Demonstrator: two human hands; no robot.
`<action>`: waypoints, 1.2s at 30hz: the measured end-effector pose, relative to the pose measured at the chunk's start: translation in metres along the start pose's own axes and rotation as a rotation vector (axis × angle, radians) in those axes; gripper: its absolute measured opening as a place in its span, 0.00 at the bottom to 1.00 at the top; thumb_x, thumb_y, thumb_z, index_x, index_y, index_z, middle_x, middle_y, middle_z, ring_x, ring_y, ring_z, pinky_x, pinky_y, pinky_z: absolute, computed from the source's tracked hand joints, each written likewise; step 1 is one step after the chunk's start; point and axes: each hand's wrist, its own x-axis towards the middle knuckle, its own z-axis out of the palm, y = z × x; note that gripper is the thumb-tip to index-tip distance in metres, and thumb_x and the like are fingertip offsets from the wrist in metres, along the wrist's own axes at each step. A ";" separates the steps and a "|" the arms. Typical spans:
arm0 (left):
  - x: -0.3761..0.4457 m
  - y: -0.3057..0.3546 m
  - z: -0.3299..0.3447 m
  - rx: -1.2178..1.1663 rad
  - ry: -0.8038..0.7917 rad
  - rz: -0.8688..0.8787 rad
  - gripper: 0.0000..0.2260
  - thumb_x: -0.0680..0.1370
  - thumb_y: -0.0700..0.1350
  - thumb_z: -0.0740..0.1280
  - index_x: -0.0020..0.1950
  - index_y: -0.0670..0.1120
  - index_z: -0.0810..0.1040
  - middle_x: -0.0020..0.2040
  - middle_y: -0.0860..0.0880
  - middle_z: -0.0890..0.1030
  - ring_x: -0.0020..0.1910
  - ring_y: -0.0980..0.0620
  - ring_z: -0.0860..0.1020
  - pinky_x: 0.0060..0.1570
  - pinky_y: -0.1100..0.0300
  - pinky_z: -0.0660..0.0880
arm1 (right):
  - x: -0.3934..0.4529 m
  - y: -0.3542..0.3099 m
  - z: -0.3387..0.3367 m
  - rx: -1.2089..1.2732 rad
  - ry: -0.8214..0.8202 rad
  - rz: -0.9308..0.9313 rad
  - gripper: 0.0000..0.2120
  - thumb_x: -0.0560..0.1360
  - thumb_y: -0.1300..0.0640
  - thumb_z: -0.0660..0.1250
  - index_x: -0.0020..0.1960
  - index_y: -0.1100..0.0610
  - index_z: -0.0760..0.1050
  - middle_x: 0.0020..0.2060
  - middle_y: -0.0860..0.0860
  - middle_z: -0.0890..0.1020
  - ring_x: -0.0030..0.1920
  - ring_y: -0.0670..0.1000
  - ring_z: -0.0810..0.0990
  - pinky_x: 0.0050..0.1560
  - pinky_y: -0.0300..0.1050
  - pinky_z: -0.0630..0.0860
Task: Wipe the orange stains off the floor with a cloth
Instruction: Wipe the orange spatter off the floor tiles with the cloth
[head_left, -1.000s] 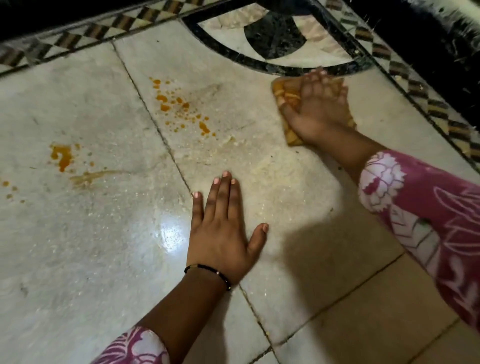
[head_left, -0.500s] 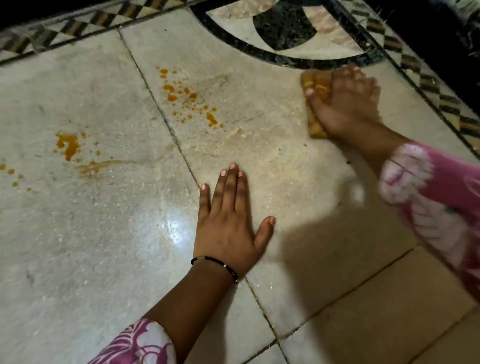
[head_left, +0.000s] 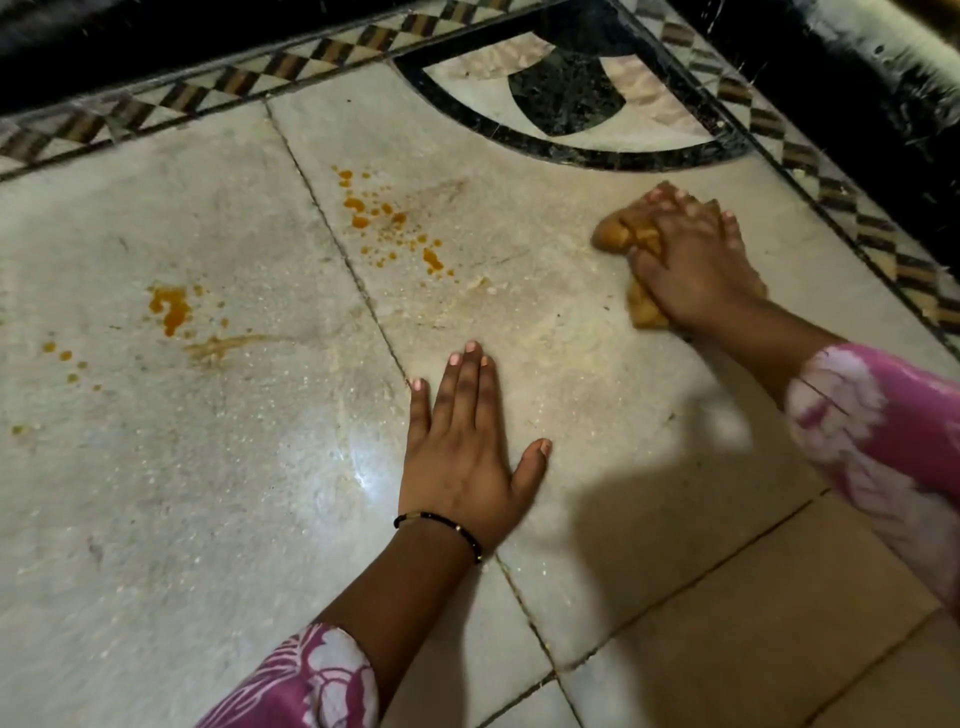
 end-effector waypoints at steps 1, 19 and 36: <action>0.000 0.000 0.001 0.000 -0.009 -0.005 0.37 0.77 0.64 0.48 0.77 0.41 0.48 0.78 0.45 0.47 0.77 0.49 0.45 0.73 0.46 0.42 | 0.013 -0.011 0.002 -0.003 -0.005 0.042 0.30 0.79 0.44 0.53 0.77 0.53 0.53 0.77 0.53 0.54 0.76 0.54 0.49 0.75 0.53 0.41; -0.018 -0.115 -0.114 0.128 -0.139 0.163 0.46 0.70 0.68 0.51 0.76 0.36 0.48 0.75 0.34 0.54 0.73 0.36 0.58 0.69 0.38 0.60 | -0.171 -0.110 0.009 -0.056 -0.378 -0.745 0.29 0.78 0.43 0.51 0.77 0.50 0.51 0.77 0.48 0.51 0.76 0.47 0.44 0.74 0.53 0.39; -0.106 -0.307 -0.153 -0.250 0.099 -0.590 0.46 0.67 0.71 0.43 0.77 0.42 0.47 0.78 0.47 0.47 0.76 0.53 0.46 0.73 0.47 0.41 | -0.253 -0.284 0.040 0.013 -0.317 -1.242 0.19 0.73 0.48 0.60 0.64 0.45 0.73 0.66 0.41 0.73 0.72 0.42 0.62 0.72 0.49 0.50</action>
